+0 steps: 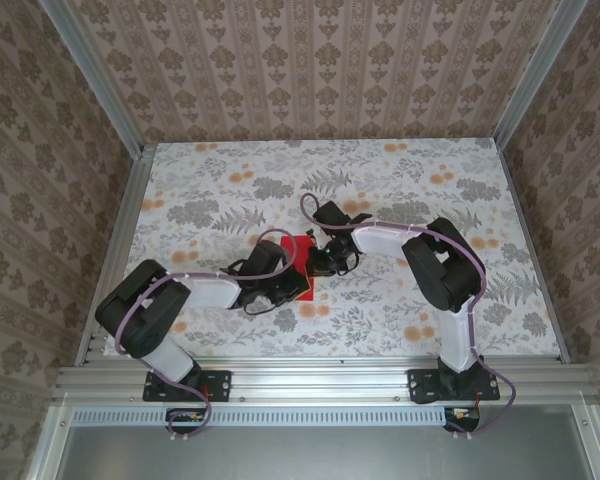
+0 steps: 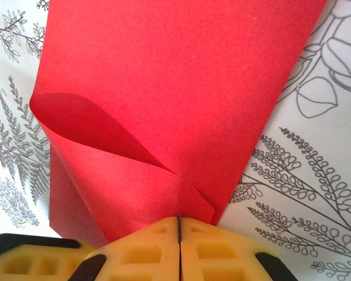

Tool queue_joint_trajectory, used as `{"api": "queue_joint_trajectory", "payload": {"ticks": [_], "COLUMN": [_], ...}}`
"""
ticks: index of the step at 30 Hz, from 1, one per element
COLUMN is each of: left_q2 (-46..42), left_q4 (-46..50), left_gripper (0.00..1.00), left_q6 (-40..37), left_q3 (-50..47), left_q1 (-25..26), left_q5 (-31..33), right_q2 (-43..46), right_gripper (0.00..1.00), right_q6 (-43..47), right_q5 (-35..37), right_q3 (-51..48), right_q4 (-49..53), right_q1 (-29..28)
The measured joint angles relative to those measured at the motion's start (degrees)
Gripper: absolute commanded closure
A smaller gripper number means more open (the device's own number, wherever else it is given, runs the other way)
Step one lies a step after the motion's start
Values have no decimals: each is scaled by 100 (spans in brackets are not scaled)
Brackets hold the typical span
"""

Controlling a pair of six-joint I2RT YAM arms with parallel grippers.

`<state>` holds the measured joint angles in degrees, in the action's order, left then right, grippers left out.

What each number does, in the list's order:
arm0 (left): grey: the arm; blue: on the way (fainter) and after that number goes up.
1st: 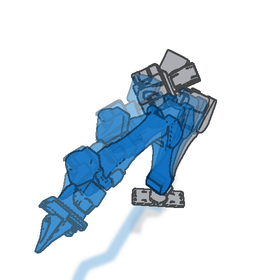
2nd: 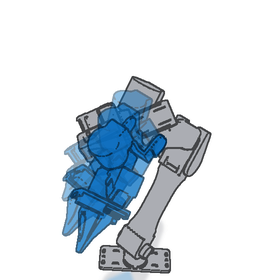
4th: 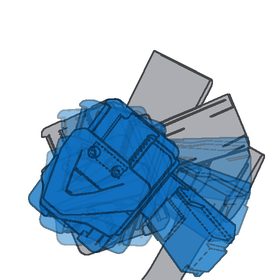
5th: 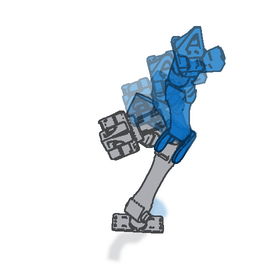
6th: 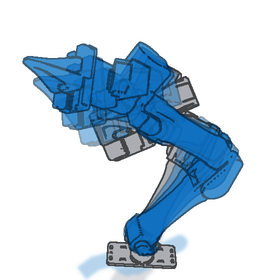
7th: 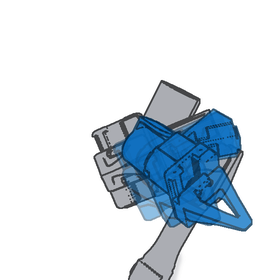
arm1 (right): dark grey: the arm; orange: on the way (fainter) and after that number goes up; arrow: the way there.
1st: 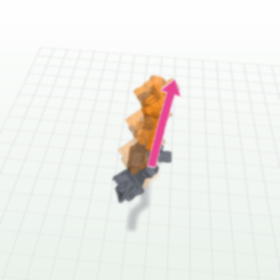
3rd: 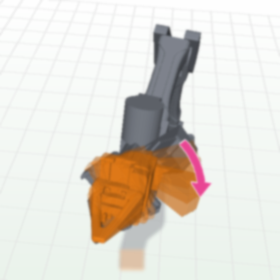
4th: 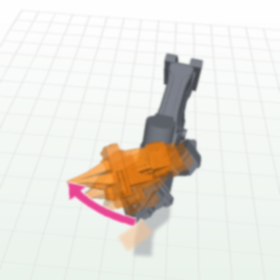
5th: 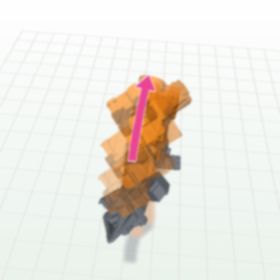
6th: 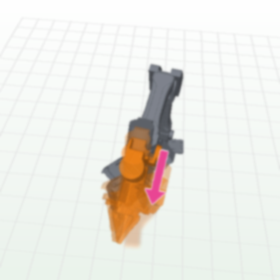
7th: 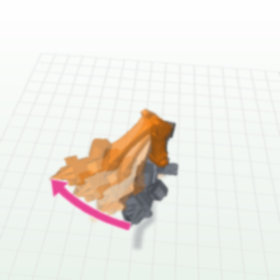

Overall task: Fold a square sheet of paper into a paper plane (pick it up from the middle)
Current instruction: Fold the triangle a second time at the center of the table.

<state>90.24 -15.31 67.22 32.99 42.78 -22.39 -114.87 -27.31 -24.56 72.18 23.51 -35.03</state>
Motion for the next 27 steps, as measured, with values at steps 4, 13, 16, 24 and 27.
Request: {"api": "queue_joint_trajectory", "payload": {"ticks": [4,13,16,24,27], "left_q2": [-280,-181,-15,273,321], "left_q4": [87,356,354,588,608], "left_gripper": [86,92,93,95,95], "left_q6": [-68,-254,-256,-317,-343], "left_q3": [9,315,409,417,420], "left_q1": [-260,-442,-444,-444,-442], "left_q5": [22,57,57,144,192], "right_q2": [-2,-7,-7,-28,-39], "right_gripper": [92,92,92,93,93], "right_q6": [11,11,11,13,31], "right_q5": [0,-2,-4,-9,-9], "right_q3": [0,0,0,26,48], "right_q4": [2,2,2,42,63], "right_q1": [0,0,0,0,0]}}
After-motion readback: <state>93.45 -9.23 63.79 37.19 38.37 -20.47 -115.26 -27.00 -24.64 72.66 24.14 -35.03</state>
